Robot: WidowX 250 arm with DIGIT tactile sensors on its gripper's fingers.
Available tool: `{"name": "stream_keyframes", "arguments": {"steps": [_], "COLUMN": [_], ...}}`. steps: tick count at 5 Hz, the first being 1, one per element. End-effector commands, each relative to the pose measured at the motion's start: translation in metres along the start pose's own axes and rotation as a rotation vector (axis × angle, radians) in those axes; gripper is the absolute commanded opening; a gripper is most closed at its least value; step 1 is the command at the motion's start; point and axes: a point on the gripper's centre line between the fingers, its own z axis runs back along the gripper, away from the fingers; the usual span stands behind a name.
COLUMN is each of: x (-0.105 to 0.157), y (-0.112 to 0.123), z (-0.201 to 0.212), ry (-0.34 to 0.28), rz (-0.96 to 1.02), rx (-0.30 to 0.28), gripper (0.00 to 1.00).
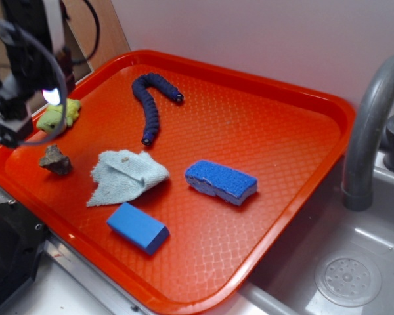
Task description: Grab the rock.
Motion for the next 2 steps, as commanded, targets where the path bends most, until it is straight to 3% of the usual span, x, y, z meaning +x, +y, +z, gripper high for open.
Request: {"name": "stream_keyframes", "arguments": {"steps": [1,2], "x": [0.007,0.005], "y": [-0.005,-0.012], "z": [-0.035,-0.050], "ry": [0.049,0.046], "rz": [-0.014,0.002], "rx": [-0.025,-0.044], "gripper": [1.00,1.00]}}
